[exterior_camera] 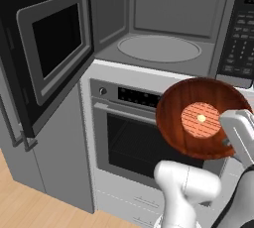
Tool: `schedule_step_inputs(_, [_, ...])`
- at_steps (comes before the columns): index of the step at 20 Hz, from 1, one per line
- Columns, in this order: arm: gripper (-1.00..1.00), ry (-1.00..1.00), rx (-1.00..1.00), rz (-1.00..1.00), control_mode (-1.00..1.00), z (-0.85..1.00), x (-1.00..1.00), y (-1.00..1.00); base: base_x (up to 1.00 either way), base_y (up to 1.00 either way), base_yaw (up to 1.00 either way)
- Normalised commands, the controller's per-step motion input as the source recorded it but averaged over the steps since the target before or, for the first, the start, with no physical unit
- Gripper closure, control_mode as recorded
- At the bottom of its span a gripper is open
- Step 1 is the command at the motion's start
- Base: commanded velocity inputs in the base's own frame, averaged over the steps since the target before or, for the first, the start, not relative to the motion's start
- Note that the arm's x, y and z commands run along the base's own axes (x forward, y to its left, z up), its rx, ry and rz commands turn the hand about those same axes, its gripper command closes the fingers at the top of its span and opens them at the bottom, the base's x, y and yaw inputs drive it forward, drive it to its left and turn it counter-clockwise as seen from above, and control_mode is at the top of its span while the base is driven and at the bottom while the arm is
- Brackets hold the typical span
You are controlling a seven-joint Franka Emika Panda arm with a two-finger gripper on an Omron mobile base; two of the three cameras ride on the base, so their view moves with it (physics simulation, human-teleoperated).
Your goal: Open the microwave, place the bowl with waffle inside the microwave, then close the microwave door and turn it on.
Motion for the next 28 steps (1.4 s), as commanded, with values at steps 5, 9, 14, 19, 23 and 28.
schedule_step_inputs(5, [1.00,0.04,0.00,0.00,-1.00,0.54,0.08,0.96,0.00,0.00,0.00])
schedule_step_inputs(9, [1.00,0.01,0.05,0.00,-1.00,0.54,0.04,0.52,0.00,0.00,0.00])
schedule_step_inputs(14, [1.00,0.00,0.08,-0.03,-1.00,0.29,0.24,0.51,0.00,0.00,0.00])
schedule_step_inputs(19, [1.00,0.00,0.06,-0.09,-1.00,0.31,0.17,0.41,0.00,0.00,0.00])
schedule_step_inputs(23, [1.00,0.00,-0.01,-0.21,-1.00,0.18,0.18,0.00,0.00,0.00,0.00])
schedule_step_inputs(28, [1.00,0.00,0.00,-0.23,-1.00,0.11,0.43,-0.07,0.00,0.00,0.00])
